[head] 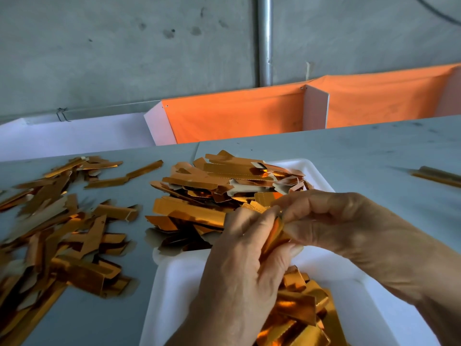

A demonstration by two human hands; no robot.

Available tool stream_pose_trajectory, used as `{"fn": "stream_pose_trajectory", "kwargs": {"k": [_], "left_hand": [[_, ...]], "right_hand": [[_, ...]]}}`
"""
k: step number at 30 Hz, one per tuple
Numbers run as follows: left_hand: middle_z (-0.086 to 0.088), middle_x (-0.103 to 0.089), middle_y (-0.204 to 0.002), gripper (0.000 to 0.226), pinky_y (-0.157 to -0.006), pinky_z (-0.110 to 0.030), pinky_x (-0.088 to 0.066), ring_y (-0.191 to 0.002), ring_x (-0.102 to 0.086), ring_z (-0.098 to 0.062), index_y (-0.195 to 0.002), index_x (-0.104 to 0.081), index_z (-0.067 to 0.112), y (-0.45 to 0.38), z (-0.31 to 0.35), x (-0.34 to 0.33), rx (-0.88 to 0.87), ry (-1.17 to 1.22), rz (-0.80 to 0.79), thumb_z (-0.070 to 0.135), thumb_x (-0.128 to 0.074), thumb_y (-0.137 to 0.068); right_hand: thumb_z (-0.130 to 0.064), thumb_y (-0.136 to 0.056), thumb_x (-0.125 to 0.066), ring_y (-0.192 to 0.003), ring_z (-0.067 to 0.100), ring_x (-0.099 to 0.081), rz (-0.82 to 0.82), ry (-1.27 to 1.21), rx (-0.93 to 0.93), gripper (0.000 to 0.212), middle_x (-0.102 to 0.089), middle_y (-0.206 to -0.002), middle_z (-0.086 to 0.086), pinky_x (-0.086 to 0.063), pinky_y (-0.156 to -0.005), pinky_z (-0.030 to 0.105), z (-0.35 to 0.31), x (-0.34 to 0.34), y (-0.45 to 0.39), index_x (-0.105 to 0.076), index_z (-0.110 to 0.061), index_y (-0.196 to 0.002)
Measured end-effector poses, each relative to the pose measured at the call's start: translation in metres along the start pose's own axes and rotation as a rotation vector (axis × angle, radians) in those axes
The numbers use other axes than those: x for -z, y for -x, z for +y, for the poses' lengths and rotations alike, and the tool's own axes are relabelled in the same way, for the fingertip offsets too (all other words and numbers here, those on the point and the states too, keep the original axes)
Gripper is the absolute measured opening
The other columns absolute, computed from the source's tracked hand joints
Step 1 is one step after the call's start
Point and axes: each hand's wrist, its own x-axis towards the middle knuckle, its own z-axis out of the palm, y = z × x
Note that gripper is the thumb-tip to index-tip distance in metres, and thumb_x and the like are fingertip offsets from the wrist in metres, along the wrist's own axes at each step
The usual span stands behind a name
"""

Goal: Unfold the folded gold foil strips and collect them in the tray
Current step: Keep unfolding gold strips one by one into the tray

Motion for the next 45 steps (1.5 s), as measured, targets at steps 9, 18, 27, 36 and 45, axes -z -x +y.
{"fn": "stream_pose_trajectory", "kwargs": {"k": [9, 18, 27, 36, 45], "left_hand": [[0.021, -0.039, -0.098, 0.051, -0.076, -0.006, -0.042, -0.098, -0.046, 0.001, -0.133, -0.049, 0.038, 0.001, 0.003, 0.004, -0.012, -0.029, -0.027, 0.045, -0.061, -0.084], [0.025, -0.061, -0.1, 0.044, -0.078, -0.007, -0.047, -0.096, -0.058, 0.011, -0.106, -0.044, 0.057, 0.003, 0.006, 0.008, 0.107, 0.174, -0.003, 0.046, -0.069, -0.072], [0.031, -0.06, -0.1, 0.031, -0.069, 0.004, -0.039, -0.091, -0.057, 0.018, -0.099, -0.054, 0.044, 0.001, 0.009, 0.011, 0.059, 0.163, 0.037, 0.038, -0.074, -0.076], [0.03, -0.065, -0.094, 0.032, -0.068, 0.002, -0.042, -0.085, -0.061, 0.015, -0.101, -0.056, 0.038, 0.001, 0.007, 0.013, 0.04, 0.19, 0.044, 0.04, -0.068, -0.071], [0.033, -0.066, -0.092, 0.033, -0.068, 0.001, -0.043, -0.086, -0.062, 0.014, -0.098, -0.052, 0.033, 0.002, 0.009, 0.015, 0.036, 0.246, 0.011, 0.038, -0.069, -0.071]], "right_hand": [[-0.035, -0.068, -0.068, -0.07, 0.017, -0.06, 0.107, 0.042, 0.063, 0.024, -0.065, -0.083, 0.004, -0.05, -0.059, 0.02, -0.001, 0.005, 0.0, -0.072, -0.034, -0.091], [-0.023, -0.071, -0.066, -0.053, 0.009, -0.057, 0.053, 0.074, 0.13, 0.012, -0.057, -0.061, -0.01, -0.049, -0.054, 0.021, -0.002, 0.006, 0.0, -0.069, -0.029, -0.081], [-0.007, -0.082, -0.07, -0.05, 0.008, -0.054, 0.085, 0.103, 0.164, 0.022, -0.056, -0.06, -0.009, -0.047, -0.052, 0.019, -0.004, 0.004, 0.0, -0.063, -0.027, -0.075], [-0.03, -0.078, -0.065, -0.055, 0.013, -0.056, -0.075, -0.151, 0.079, 0.019, -0.061, -0.066, 0.0, -0.049, -0.054, 0.019, -0.004, 0.017, 0.003, -0.071, -0.013, -0.086], [-0.02, -0.072, -0.075, -0.054, 0.011, -0.056, -0.21, -0.449, -0.028, 0.027, -0.058, -0.072, 0.004, -0.05, -0.049, 0.021, 0.004, 0.019, 0.001, -0.071, -0.012, -0.098]]}}
